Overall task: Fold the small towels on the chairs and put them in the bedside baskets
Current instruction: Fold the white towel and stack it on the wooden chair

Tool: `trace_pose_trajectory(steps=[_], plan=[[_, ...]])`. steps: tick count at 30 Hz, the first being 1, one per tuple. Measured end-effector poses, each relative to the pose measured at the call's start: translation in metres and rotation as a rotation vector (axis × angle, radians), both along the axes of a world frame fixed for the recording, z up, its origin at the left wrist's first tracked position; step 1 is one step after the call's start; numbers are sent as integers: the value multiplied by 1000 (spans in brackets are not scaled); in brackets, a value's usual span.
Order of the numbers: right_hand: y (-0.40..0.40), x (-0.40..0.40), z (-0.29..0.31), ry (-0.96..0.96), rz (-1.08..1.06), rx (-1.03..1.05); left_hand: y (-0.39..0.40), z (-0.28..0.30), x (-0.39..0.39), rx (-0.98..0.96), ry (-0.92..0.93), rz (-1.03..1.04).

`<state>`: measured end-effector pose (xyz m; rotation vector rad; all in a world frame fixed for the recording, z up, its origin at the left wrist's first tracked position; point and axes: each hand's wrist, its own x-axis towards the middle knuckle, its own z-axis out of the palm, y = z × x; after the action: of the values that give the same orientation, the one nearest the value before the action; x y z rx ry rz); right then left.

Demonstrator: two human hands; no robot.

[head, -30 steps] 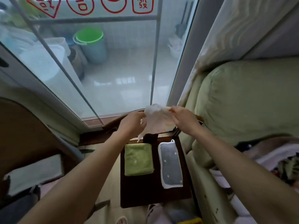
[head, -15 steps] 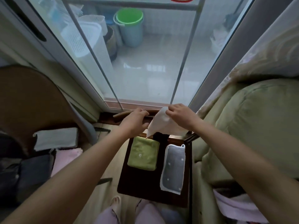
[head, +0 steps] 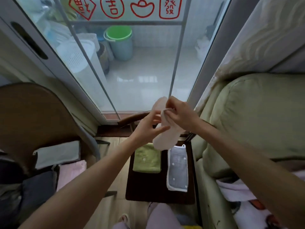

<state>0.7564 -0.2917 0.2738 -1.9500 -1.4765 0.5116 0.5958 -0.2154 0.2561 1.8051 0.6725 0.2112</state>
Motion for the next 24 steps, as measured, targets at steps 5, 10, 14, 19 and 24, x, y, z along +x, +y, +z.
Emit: trace_pose_trajectory(steps=[5, 10, 14, 19, 24], plan=[[-31, -56, 19, 30, -130, -38, -30, 14, -43, -129, -89, 55], [-63, -111, 39, 107, -211, -21, -35, 29, -108, -148, -123, -2], [-97, -151, 51, 146, -162, -74, -24, 41, -146, 30, -96, -180], [-132, -183, 46, 108, -179, -208, -24, 43, -174, 290, 29, -388], [-154, -183, 24, -105, -270, -316, -29, 29, -194, 627, 244, -498]])
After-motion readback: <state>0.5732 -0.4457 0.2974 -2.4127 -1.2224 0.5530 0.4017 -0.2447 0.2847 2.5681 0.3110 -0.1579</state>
